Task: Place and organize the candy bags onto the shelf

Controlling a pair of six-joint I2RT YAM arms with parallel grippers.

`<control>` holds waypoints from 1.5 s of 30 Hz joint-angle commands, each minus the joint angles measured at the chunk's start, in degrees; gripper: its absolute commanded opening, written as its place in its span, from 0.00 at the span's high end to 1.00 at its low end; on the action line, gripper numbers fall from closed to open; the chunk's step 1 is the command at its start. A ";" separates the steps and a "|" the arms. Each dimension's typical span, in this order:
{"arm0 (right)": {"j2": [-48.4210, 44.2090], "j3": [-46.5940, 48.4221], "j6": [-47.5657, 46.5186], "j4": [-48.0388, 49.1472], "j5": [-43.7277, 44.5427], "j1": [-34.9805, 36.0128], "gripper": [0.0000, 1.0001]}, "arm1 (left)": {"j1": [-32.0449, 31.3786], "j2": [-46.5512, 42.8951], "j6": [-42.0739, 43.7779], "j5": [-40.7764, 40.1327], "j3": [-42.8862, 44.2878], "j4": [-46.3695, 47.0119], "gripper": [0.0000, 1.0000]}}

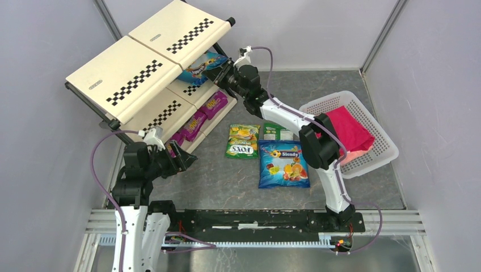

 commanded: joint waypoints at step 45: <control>-58.29 -64.78 -48.63 -46.44 32.34 25.65 0.02 | 1.58 0.98 3.07 2.14 -0.05 2.18 0.21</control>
